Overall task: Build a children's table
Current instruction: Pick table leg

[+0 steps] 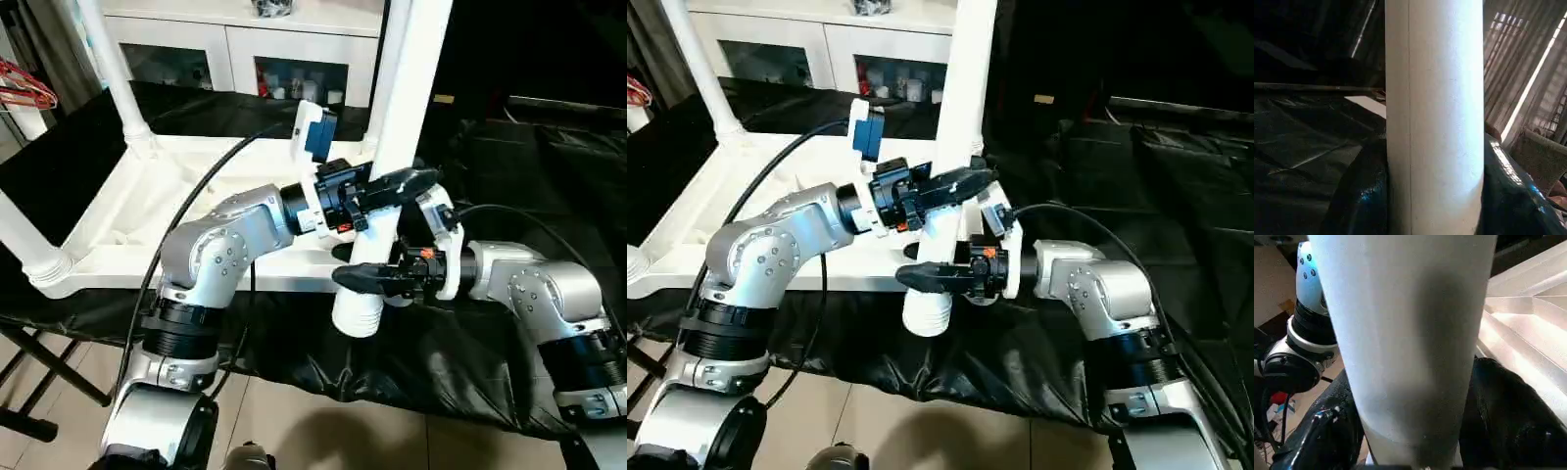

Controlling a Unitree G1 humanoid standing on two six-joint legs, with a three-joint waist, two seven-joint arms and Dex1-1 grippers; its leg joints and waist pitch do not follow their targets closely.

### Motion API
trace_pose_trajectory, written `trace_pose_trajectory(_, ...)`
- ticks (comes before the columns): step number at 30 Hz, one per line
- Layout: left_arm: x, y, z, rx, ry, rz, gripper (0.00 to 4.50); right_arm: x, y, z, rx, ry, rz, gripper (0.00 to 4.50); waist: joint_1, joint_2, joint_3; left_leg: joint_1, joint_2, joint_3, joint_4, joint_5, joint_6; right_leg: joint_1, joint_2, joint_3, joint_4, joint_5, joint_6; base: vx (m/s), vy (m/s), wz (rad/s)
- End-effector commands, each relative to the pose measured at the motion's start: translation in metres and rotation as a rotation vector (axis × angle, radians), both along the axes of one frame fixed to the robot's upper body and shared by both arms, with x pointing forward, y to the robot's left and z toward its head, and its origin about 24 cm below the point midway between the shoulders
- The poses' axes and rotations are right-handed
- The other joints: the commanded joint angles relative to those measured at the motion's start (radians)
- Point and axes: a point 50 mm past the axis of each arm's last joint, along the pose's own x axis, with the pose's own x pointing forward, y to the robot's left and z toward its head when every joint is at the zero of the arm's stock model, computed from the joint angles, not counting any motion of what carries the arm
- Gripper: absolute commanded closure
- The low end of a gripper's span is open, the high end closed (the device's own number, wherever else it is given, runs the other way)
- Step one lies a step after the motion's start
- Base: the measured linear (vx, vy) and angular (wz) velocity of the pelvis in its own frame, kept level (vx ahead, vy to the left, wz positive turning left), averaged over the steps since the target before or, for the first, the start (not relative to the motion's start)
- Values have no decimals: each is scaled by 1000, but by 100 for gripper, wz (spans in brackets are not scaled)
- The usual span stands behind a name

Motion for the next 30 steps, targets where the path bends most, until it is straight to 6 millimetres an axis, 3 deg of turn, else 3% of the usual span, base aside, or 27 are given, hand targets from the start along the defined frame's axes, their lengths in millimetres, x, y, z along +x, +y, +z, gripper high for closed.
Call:
trace_pose_trajectory(1, -2, -1, 6, -7, -20, -16, 264, 2, 2, 2, -18, -23, 10, 119, -2, -19, -80, 9, 13, 0, -55, -145, 28, 69, -66, 36, -76, -301, -114, 0, 0, 0)
trace_pose_trajectory(4, -2, -1, 7, -8, -20, -18, 265, 2, 2, 0, -22, -21, 8, 119, -2, -19, -80, 10, 12, 0, -54, -148, 28, 69, -66, 36, -76, -297, -118, 0, 0, 0)
trace_pose_trajectory(15, -4, -2, 8, -7, -19, -46, 265, 3, 3, -2, -22, -13, -2, 225, -2, -17, -81, 11, 14, -2, -55, -154, 25, 69, -66, 36, -74, -289, -124, 0, 0, 0)
trace_pose_trajectory(25, -3, 0, 8, 6, -37, -26, 265, 5, 4, -1, -17, -14, -9, 257, -1, -16, -81, 9, 13, -1, -54, -150, 24, 70, -66, 36, -74, -288, -122, 0, 0, 0)
trace_pose_trajectory(27, 0, 1, 9, -4, -38, -3, 209, 6, 3, -1, -14, -18, -18, 258, -2, -12, -81, 10, 13, -2, -55, -153, 23, 69, -65, 36, -73, -287, -123, 0, 0, 0)
trace_pose_trajectory(30, 3, 2, 12, -42, -21, 9, 179, 7, 3, 0, -6, -23, -31, 259, -3, -13, -82, 10, 12, -1, -53, -153, 23, 69, -65, 36, -74, -275, -131, 0, 0, 0)
